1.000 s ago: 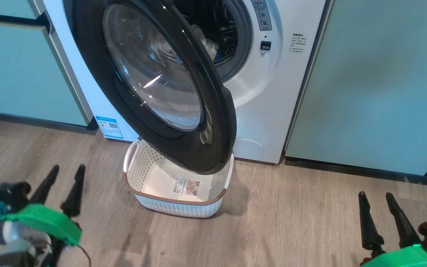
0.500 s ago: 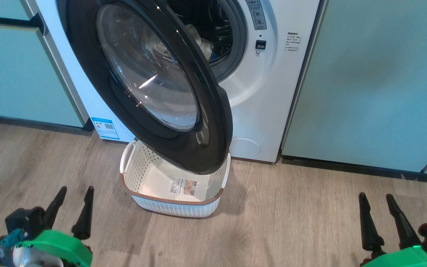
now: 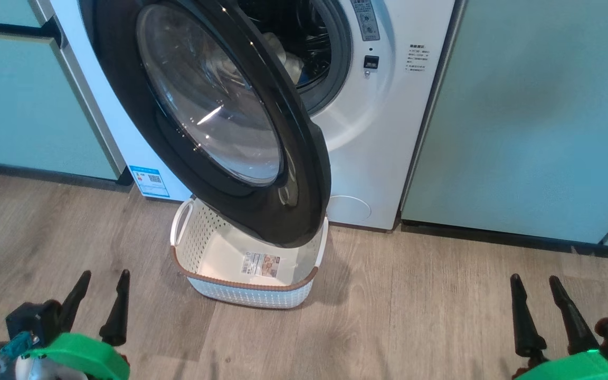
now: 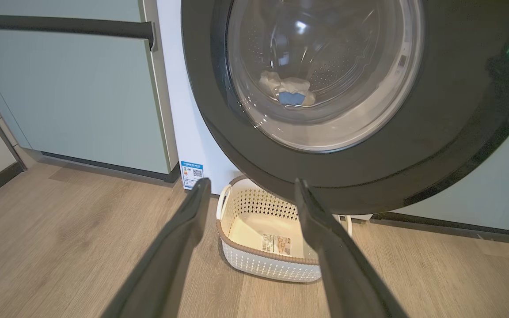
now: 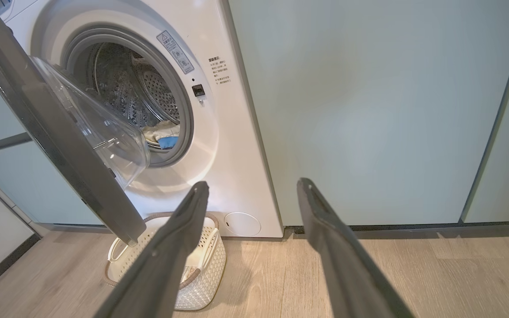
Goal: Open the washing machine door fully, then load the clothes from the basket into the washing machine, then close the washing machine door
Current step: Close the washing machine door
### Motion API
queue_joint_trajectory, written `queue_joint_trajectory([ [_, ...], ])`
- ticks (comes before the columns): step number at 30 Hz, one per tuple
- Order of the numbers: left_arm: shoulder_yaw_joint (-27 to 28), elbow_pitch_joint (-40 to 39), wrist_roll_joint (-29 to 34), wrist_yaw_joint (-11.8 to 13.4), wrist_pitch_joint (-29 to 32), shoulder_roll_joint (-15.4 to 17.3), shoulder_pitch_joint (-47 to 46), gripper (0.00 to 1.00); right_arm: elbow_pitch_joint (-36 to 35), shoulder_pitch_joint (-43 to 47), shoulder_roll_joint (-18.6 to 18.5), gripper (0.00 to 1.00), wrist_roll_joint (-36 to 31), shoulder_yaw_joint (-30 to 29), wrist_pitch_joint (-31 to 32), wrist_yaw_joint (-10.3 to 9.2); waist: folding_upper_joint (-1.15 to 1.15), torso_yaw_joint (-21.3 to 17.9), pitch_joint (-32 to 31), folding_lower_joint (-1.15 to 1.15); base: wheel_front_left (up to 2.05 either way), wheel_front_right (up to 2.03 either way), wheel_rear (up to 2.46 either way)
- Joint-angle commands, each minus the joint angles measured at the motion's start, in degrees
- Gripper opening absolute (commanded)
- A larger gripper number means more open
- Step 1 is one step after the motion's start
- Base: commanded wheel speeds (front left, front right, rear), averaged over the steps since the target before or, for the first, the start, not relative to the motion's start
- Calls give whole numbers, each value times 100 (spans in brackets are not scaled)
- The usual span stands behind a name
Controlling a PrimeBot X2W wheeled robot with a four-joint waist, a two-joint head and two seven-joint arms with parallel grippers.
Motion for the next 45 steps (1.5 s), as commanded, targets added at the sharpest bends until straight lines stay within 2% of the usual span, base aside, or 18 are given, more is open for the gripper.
queue_joint_trajectory([
  [1,278,-167,46,-4,-52,128,-223,100,-196,-170,-22,100,24,105,-39,-15,0,0,2,0,0,0,0],
  [28,179,-82,97,-4,-52,186,-366,100,-174,-154,-19,100,119,57,-39,-15,0,8,-23,0,0,0,0],
  [29,166,-72,91,-4,-52,186,-373,100,-185,-156,8,96,243,-16,-39,-15,0,16,-25,0,0,0,0],
  [30,151,-59,82,-4,-52,185,-381,100,-199,-162,28,63,361,-76,-39,-15,0,25,-26,0,0,0,0],
  [31,136,-44,75,-4,-52,184,-388,100,-210,-171,37,44,460,-120,-39,-15,0,35,-26,0,0,0,0],
  [33,97,0,66,-4,-52,178,-402,100,-240,-205,44,0,655,-202,-39,-15,0,63,-23,0,0,0,0],
  [41,-141,132,69,-4,-52,136,-535,100,-534,-645,-205,0,1186,-375,-39,-15,0,291,-4,0,0,0,0],
  [45,-317,166,186,-4,-52,57,-623,100,-899,-1122,-474,0,1313,-292,-39,-15,0,531,-14,0,0,0,0],
])
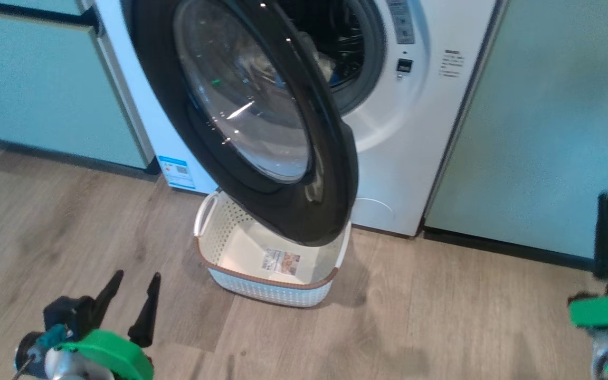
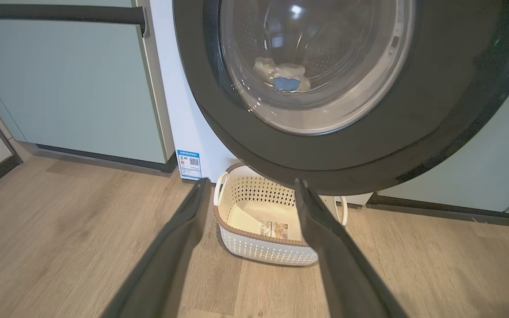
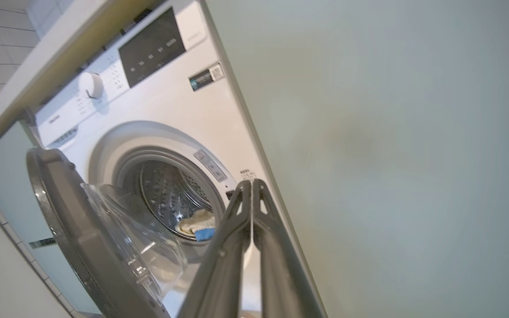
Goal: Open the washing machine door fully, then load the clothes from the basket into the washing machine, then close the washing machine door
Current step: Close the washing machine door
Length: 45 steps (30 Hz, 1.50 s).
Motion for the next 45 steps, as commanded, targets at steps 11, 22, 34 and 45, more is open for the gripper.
queue_joint_trajectory([
  [11,-21,-84,179,-4,-52,-11,-494,100,-1034,-1511,-462,0,97,1102,-38,-15,0,587,-116,0,0,0,0],
  [22,-113,-50,248,-4,-52,-28,-619,100,-1055,-2574,-291,0,540,2775,-38,-15,0,995,-121,0,0,0,0],
  [34,-195,-47,306,-4,-52,-199,-643,100,-641,-2718,85,0,309,4435,-38,-15,0,1251,-24,0,0,0,0],
  [45,-176,-35,296,-4,-52,-223,-676,100,51,-2335,250,0,184,5344,-38,-15,0,1243,36,0,0,0,0],
])
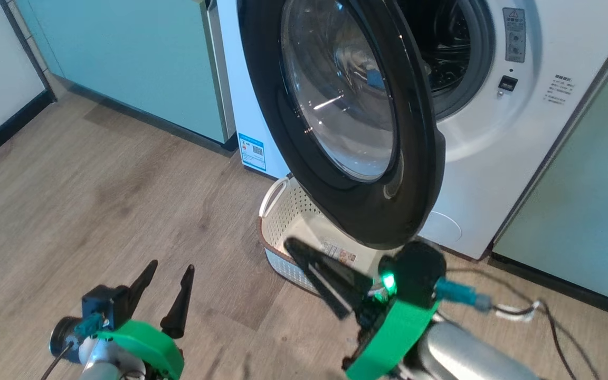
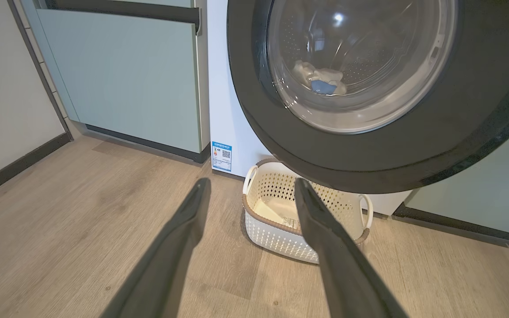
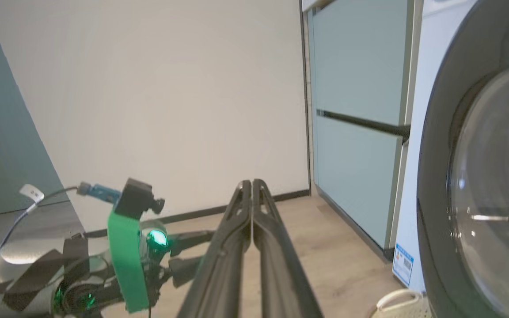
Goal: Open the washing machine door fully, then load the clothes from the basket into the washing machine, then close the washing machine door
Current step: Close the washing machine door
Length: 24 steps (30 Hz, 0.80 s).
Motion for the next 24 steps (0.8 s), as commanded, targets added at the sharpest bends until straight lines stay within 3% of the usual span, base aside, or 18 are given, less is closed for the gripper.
queue_joint_trajectory([
  [1,243,-144,35,-4,-52,72,-352,100,-17,36,119,0,-15,34,-38,-15,0,-8,6,0,0,0,0],
  [13,153,-129,29,-4,-52,70,-433,100,827,221,270,0,-128,47,-38,-15,0,-7,101,0,0,0,0],
  [24,91,-144,20,-4,-52,17,-559,100,1285,92,375,0,-299,-657,-38,-15,0,1,356,0,0,0,0],
])
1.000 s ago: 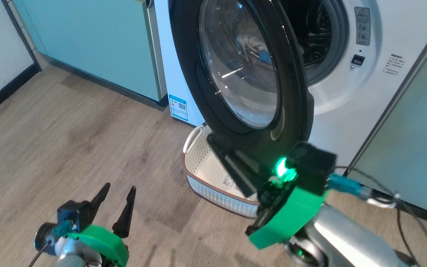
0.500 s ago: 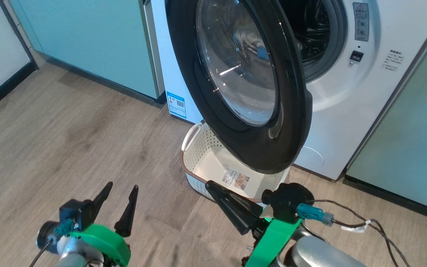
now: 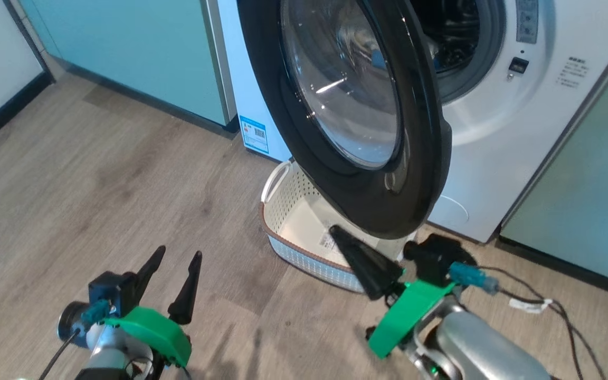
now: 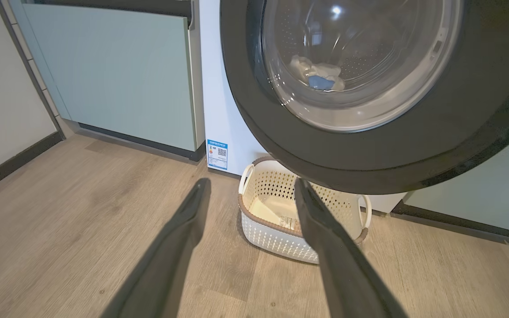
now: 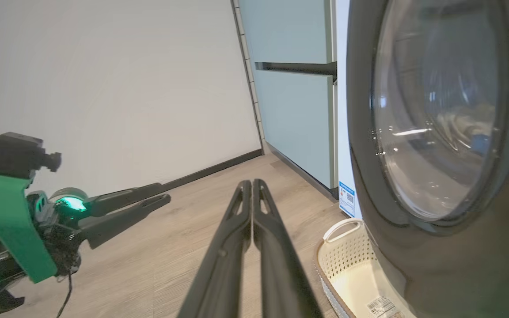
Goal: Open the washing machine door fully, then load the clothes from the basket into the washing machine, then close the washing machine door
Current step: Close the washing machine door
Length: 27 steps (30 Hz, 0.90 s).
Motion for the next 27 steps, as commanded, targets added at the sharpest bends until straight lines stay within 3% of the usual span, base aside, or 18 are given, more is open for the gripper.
queue_joint_trajectory([
  [1,169,-169,19,-4,-52,69,-346,100,-90,-177,142,0,-52,-175,-38,-15,0,-23,96,0,0,0,0],
  [27,194,-304,40,-4,-52,-126,-852,100,108,-1090,160,0,311,-1844,-38,-15,0,-279,1055,0,0,0,0],
])
